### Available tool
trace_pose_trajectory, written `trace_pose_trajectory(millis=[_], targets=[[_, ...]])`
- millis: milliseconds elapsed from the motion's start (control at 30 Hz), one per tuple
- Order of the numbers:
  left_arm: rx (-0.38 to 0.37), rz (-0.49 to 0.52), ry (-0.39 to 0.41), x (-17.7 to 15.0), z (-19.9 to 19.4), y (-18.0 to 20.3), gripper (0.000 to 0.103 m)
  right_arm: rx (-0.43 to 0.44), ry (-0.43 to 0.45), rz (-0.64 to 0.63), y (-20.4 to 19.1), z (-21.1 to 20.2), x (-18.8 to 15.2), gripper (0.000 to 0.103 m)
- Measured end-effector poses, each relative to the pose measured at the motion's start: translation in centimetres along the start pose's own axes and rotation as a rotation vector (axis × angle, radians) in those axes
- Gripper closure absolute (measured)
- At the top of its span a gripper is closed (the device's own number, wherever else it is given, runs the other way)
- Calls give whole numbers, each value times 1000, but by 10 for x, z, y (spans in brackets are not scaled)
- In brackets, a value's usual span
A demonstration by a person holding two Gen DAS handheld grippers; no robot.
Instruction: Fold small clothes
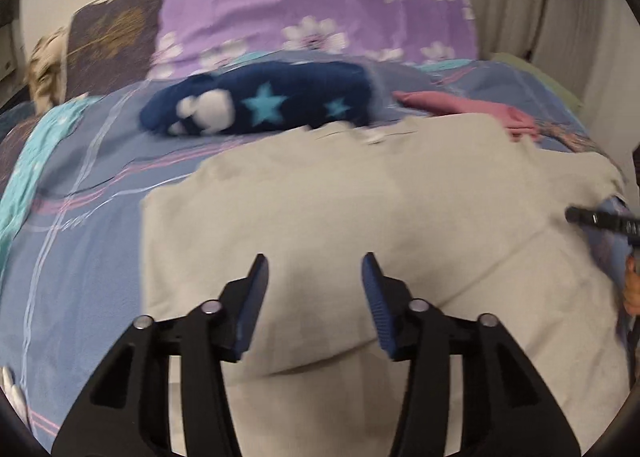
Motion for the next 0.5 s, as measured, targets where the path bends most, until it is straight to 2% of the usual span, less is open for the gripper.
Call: trace_pose_trajectory(millis=[100,200,267,333,400,433,500], targets=[[-61,61,-14,2,15,36,48,-55,143,201,72,-52,6,67],[-59,82,-84,-6,43,54,44,-74,253,503,167,-101,-11,76],[-26,96,-91,-11,56,61,39,-85,320,697,230,-129,-35,76],[-38,85,-96,-8,57,58,39,-90,375,858,280,-149,-60,73],[-46,80,-93,-10,57,56,38,-32,411,936,311,-157,-74,66],[-47,80,-94,-10,55,55,38,45,434,959,324,-156,-77,63],[-39,85,-94,-9,57,55,38,142,472,988,339,-154,-76,55]])
Point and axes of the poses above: each gripper's, at about its wrist camera, not at the fingertips, and z roughly the way its jaws point, y to its right, x to its top, the point moved 3 cm from there along z, roughly the way its jaws point, and after that the axes turned 8 degrees about -y, right-handed, at the moved point
